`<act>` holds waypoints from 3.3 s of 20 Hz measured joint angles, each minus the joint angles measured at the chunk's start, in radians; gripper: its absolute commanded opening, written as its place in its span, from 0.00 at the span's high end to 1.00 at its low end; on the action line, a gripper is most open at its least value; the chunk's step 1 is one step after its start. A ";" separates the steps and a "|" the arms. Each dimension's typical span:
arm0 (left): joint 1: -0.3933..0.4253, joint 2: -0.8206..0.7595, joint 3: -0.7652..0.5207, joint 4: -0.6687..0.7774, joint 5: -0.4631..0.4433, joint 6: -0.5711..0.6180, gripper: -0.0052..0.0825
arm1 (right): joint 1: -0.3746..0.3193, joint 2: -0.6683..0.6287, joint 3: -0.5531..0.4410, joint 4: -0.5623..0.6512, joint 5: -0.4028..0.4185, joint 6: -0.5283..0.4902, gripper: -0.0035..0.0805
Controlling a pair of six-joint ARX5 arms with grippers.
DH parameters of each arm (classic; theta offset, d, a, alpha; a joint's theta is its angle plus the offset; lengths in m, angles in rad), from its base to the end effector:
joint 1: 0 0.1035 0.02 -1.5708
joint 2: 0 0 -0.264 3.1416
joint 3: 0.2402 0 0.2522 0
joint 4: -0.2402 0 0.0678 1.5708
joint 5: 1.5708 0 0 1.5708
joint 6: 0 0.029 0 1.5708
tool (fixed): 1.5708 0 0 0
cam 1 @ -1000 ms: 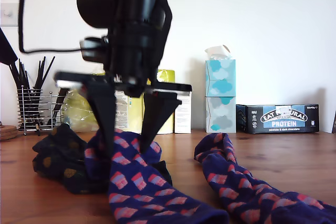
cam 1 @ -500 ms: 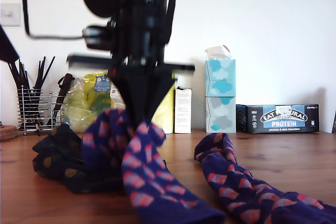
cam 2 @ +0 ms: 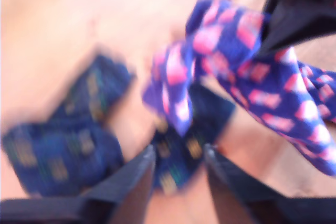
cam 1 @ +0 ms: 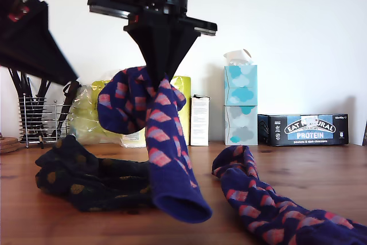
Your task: Pair up the socks based on colour and pattern, by placing each sock on top of its pair
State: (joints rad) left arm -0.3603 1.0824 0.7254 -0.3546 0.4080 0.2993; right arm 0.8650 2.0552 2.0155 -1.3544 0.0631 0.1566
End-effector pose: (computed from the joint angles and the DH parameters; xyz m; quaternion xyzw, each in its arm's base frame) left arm 0.2001 -0.0877 0.2456 0.1214 0.2920 -0.3993 0.8606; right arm 0.2654 0.3086 0.2921 -0.2312 0.5957 0.2534 0.7262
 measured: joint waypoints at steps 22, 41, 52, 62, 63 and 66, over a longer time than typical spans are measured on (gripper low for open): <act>-0.014 0.198 0.061 0.332 -0.051 0.255 0.97 | 0.000 -0.094 0.000 0.005 -0.011 -0.026 0.95; -0.134 0.209 0.259 0.388 0.036 0.255 0.97 | 0.034 -0.405 0.000 -0.017 -0.023 0.065 0.97; -0.229 0.319 0.260 0.470 0.097 0.256 0.97 | 0.033 -0.453 -0.454 -0.003 0.098 0.201 0.97; -0.404 0.546 0.260 0.674 0.076 0.280 0.97 | 0.021 -0.667 -0.696 -0.011 0.026 0.273 0.97; -0.407 0.557 0.260 0.694 0.076 0.301 0.97 | 0.005 -0.662 -0.729 0.005 0.026 0.265 0.97; -0.404 0.597 0.261 0.742 0.061 0.359 0.97 | -0.084 -0.661 -0.792 0.080 0.025 0.237 0.97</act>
State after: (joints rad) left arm -0.7639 1.6794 0.9859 0.3878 0.4686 0.6586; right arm 0.7811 1.3945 1.2236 -1.2743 0.0883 0.3935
